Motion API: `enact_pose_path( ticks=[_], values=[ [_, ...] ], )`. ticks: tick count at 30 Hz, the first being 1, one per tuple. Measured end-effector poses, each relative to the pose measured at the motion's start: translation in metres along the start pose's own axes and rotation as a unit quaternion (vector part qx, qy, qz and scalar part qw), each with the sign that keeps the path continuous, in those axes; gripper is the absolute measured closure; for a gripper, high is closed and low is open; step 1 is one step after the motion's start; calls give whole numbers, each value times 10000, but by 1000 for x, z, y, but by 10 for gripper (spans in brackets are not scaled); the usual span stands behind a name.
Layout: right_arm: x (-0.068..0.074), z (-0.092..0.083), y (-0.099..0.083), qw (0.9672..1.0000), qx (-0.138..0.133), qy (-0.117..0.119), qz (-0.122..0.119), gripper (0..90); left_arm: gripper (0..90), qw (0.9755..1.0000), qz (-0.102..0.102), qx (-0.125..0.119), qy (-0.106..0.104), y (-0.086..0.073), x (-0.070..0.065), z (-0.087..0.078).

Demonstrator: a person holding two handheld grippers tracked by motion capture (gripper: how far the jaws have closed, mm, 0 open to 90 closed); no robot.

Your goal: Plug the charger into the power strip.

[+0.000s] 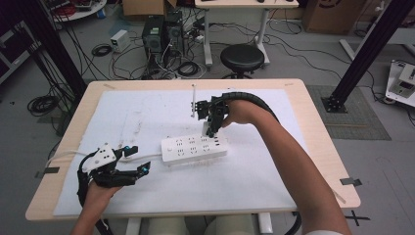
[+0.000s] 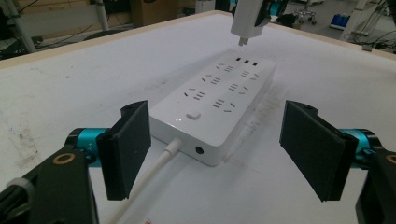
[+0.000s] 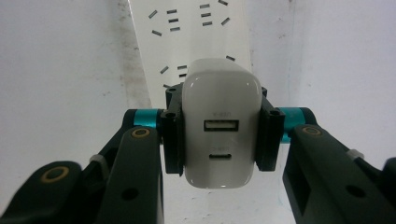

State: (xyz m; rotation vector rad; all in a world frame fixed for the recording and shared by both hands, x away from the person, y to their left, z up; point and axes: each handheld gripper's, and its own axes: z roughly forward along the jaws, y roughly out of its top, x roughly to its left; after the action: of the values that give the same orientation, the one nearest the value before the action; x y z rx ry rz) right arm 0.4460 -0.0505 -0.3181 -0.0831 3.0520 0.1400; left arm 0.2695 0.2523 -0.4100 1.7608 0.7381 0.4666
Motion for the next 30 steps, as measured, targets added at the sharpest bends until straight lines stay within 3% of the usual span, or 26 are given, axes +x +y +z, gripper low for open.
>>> enact_pose_path(
  ticks=[18,30],
  values=[
    [-1,31,18,9986,298,-127,-412,634,248,10000,-24,18,86,-4,0,-7],
    [-2,40,22,9985,392,-27,-388,638,248,10000,-56,34,68,-5,0,-4]
  ],
)
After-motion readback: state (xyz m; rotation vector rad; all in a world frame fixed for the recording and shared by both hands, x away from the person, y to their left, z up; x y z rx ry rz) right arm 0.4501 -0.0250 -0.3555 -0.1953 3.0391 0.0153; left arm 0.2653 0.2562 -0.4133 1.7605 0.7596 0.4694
